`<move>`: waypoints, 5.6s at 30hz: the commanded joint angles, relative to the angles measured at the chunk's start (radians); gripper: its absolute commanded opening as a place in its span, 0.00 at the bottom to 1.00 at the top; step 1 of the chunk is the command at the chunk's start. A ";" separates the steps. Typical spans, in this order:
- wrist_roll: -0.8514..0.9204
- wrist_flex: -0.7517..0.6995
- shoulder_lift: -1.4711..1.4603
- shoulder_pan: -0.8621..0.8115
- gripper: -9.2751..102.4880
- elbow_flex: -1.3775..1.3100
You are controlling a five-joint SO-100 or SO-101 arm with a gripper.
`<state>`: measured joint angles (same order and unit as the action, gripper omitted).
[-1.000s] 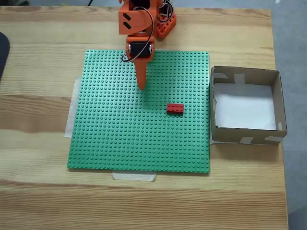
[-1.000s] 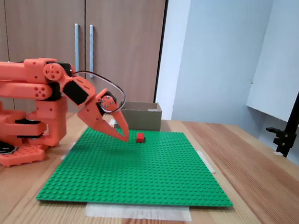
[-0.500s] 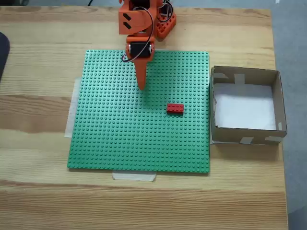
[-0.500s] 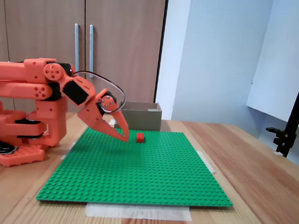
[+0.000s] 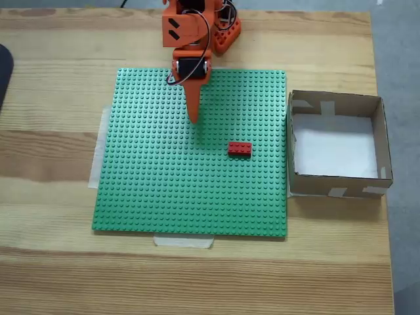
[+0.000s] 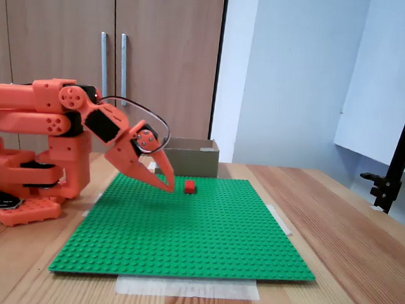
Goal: Pick the red lego block and put it in the box.
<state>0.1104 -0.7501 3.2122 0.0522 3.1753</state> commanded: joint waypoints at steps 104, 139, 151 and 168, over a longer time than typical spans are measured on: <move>-0.417 -0.574 -1.641 0.310 0.32 -1.562; -0.443 -0.351 -1.641 0.331 0.32 -1.381; -0.436 -0.316 -1.641 0.330 0.30 -1.344; -0.399 -0.268 -1.640 0.325 0.23 -1.328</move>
<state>-0.2991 -1.0247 1.5647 0.3804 1.8530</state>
